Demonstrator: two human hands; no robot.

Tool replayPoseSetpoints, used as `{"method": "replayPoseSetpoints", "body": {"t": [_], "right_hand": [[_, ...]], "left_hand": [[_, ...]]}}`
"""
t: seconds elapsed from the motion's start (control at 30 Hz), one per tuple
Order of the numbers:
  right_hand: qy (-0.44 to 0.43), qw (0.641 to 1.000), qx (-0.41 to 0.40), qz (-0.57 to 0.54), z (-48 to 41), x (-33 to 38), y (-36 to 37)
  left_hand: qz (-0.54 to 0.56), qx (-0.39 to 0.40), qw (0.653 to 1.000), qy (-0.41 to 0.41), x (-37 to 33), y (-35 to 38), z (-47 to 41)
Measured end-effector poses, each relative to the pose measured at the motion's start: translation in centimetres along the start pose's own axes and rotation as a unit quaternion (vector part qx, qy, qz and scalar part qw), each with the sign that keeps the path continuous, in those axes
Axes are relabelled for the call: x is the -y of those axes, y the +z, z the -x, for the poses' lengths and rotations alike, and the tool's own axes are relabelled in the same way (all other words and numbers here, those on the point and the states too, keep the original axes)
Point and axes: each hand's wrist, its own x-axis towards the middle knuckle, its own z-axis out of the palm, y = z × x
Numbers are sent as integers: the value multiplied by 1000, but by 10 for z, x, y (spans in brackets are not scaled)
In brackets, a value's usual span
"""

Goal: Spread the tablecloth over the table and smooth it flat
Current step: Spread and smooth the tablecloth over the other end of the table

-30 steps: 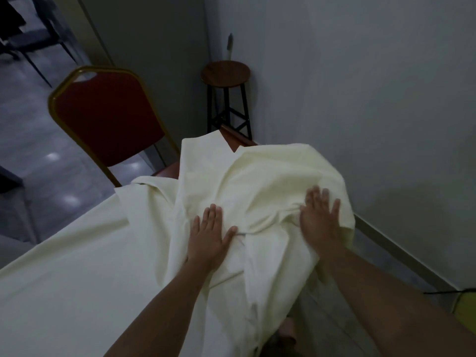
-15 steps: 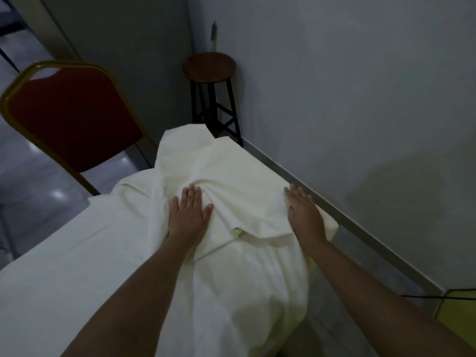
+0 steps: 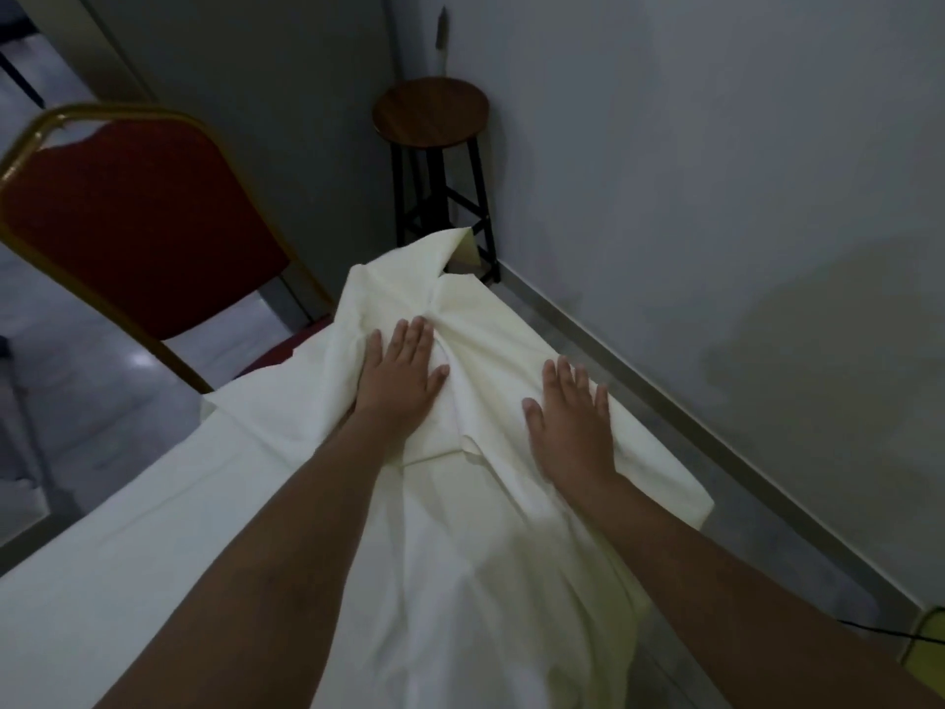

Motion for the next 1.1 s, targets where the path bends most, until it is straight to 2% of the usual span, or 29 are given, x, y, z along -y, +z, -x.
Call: {"method": "replayPoseSetpoints", "body": {"t": [0.07, 0.13, 0.23, 0.37, 0.53, 0.63, 0.73, 0.83, 0.9, 0.97, 1.1], "right_hand": [[16, 1000, -4, 2, -9, 0, 1], [23, 1000, -5, 11, -16, -8, -1], [-9, 1000, -3, -1, -20, -19, -3], [-17, 998, -11, -54, -14, -35, -9], [10, 998, -25, -52, -1, -52, -11], [19, 997, -50, -57, 2, -49, -13], [-21, 995, -61, -71, 6, -32, -17], [-68, 995, -21, -64, 8, -16, -12], [-74, 996, 12, -42, 8, -15, -4], [-68, 997, 5, -25, 4, -20, -1], [-19, 1000, 13, -5, -10, -40, -7]], "left_hand": [[-26, -44, 997, -50, -6, -1, 1], [1, -76, 988, -135, -9, -3, 3], [23, -60, 979, -193, -8, -1, 0], [90, 0, 982, -164, -2, 7, -17], [122, -1, 989, -88, -7, 0, -49], [131, -8, 988, -83, -15, -6, -67], [134, -12, 988, -82, -21, -15, -81], [122, 45, 990, -54, -21, -28, -102], [177, 74, 980, -43, -19, -43, -107], [234, 32, 970, -63, -21, -52, -96], [148, -81, 983, -76, -46, -40, -43]]}}
